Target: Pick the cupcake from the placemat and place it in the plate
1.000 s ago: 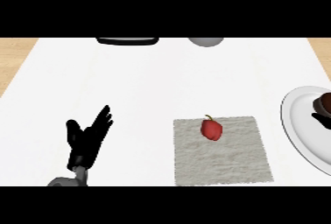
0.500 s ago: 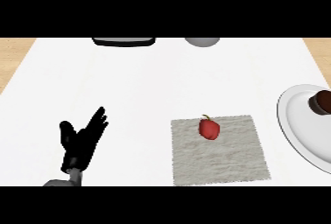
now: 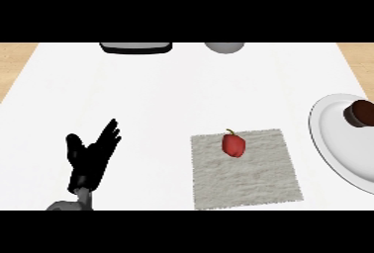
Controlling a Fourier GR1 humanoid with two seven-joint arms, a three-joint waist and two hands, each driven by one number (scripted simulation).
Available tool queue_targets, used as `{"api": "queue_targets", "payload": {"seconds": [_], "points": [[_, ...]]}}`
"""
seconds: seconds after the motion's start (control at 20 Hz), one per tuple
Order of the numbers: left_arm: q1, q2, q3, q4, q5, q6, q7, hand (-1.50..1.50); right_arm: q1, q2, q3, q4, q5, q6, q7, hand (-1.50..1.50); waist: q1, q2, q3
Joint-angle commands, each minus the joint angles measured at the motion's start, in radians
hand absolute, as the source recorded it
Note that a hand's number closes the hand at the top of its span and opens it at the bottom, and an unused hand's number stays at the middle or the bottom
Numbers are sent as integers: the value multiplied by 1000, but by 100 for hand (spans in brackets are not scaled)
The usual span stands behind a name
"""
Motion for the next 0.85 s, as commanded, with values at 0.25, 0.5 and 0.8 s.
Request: {"api": "queue_targets", "payload": {"seconds": [0.25,0.5,0.8], "points": [[93,4,4,-92,-2,-13,3,0,213,-16,55,-8,45,117,-177,-150,-1,-3,-1],[9,-11,33,40,-22,-32,-37,0,268,-15,61,-42,38,75,-194,-150,-5,-2,-2],[98,9,32,-66,-16,-71,-25,0,393,56,74,-199,-3,69,-171,-150,-7,-4,-3]]}}
